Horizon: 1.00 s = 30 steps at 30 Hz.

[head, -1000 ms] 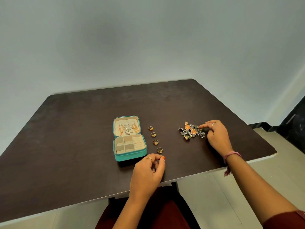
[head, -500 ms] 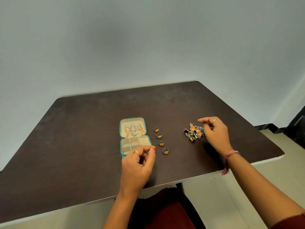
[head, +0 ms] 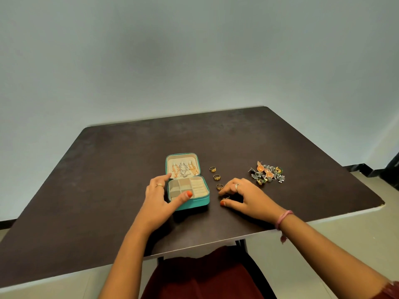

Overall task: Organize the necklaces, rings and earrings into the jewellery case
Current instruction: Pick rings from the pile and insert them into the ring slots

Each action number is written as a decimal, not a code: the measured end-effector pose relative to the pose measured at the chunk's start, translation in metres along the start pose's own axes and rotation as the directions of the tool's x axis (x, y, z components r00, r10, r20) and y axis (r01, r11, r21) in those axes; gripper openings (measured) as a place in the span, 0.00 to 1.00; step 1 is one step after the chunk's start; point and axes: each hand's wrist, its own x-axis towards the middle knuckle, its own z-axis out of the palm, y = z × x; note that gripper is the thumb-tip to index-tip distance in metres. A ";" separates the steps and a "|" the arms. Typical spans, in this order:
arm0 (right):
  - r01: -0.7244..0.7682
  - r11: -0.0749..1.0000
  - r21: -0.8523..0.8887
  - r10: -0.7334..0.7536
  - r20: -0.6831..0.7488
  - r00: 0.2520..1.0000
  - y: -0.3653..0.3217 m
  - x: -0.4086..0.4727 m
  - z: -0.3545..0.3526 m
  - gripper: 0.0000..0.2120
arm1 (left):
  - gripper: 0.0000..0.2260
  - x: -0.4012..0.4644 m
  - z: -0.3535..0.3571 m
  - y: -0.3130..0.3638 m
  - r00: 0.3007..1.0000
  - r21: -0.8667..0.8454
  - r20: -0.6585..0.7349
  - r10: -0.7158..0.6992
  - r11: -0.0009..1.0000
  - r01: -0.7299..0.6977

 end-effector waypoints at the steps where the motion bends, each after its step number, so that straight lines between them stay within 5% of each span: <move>1: 0.003 1.000 0.000 -0.003 -0.006 1.000 0.000 0.000 0.000 0.13 | 0.50 -0.001 0.000 -0.001 1.000 -0.018 0.024 -0.011 1.000 0.011; 7: 0.010 1.000 0.004 -0.010 -0.048 0.999 0.001 0.000 0.001 0.05 | 0.47 -0.011 0.003 0.002 0.999 -0.092 0.047 -0.027 0.995 0.031; 25: -0.171 0.950 0.263 0.171 0.020 0.985 -0.053 0.024 -0.025 0.04 | 0.49 -0.042 0.005 -0.014 1.000 0.040 0.001 0.026 0.999 -0.026; 30: -0.134 0.984 0.121 0.124 0.081 0.989 -0.072 0.044 -0.016 0.05 | 0.47 -0.042 0.005 -0.014 0.999 0.068 0.008 0.038 0.997 -0.038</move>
